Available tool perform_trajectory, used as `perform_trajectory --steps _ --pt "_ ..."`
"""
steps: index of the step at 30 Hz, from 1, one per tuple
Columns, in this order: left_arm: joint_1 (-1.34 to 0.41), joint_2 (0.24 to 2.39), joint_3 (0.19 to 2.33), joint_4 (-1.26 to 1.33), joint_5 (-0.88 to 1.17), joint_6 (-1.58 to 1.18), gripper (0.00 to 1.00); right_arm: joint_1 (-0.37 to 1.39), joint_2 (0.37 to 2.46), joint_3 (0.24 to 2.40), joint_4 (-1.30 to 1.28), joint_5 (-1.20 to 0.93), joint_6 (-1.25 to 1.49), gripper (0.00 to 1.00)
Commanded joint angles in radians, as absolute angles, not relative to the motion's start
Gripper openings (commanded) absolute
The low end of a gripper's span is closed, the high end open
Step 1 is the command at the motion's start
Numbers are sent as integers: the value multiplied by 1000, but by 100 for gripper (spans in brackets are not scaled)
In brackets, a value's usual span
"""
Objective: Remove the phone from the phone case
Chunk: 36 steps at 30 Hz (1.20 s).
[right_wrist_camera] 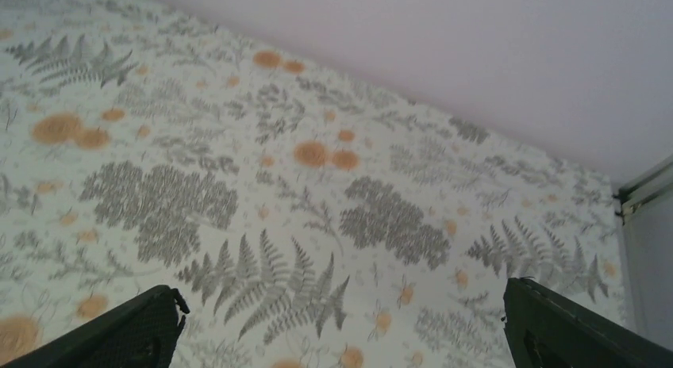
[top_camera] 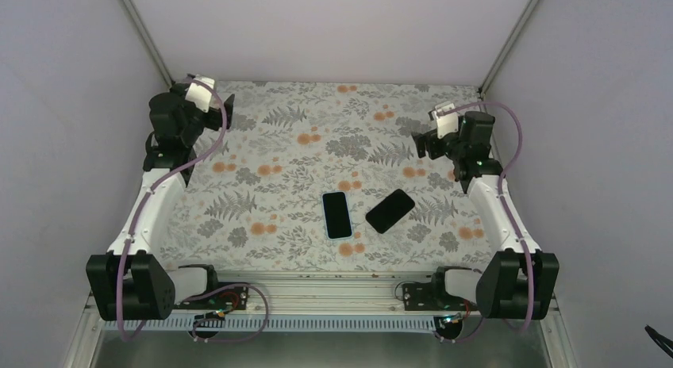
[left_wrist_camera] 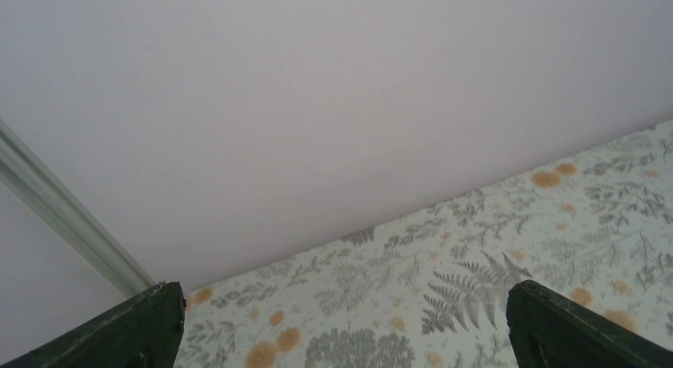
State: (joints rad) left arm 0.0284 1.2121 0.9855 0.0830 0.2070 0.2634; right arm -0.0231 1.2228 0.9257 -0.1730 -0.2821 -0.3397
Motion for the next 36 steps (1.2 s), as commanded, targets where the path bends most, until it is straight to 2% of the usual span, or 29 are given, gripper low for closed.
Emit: perform_trajectory --steps 1,5,10,12,13,14,15,16,17,21,36 --pt "36 1185 1033 -96 197 289 100 -37 1208 981 -370 -304 -405 100" --pt "37 1183 1049 -151 184 307 100 -37 1219 995 -472 -275 -473 100" --pt "38 1180 1050 -207 205 374 100 -26 1270 976 -830 -209 -641 100" --pt "38 1175 1047 -223 216 397 100 -22 1220 911 -889 -175 -702 97" --pt "39 1173 1044 -225 218 404 100 -15 1195 876 -904 -154 -718 92" --pt "39 1173 1043 -227 218 410 100 -8 1179 848 -921 -141 -729 70" --pt "39 1175 1043 -230 218 415 100 -2 1170 820 -941 -136 -739 38" --pt "39 1178 1044 -233 218 417 100 4 1172 800 -956 -128 -738 14" --pt "39 1182 1044 -236 216 419 100 7 1179 782 -967 -121 -736 9" --pt "41 1194 1041 -239 246 434 100 18 1220 725 -956 -124 -733 3" --pt "47 1220 1053 -265 251 436 100 51 1532 809 -793 -192 -719 3"
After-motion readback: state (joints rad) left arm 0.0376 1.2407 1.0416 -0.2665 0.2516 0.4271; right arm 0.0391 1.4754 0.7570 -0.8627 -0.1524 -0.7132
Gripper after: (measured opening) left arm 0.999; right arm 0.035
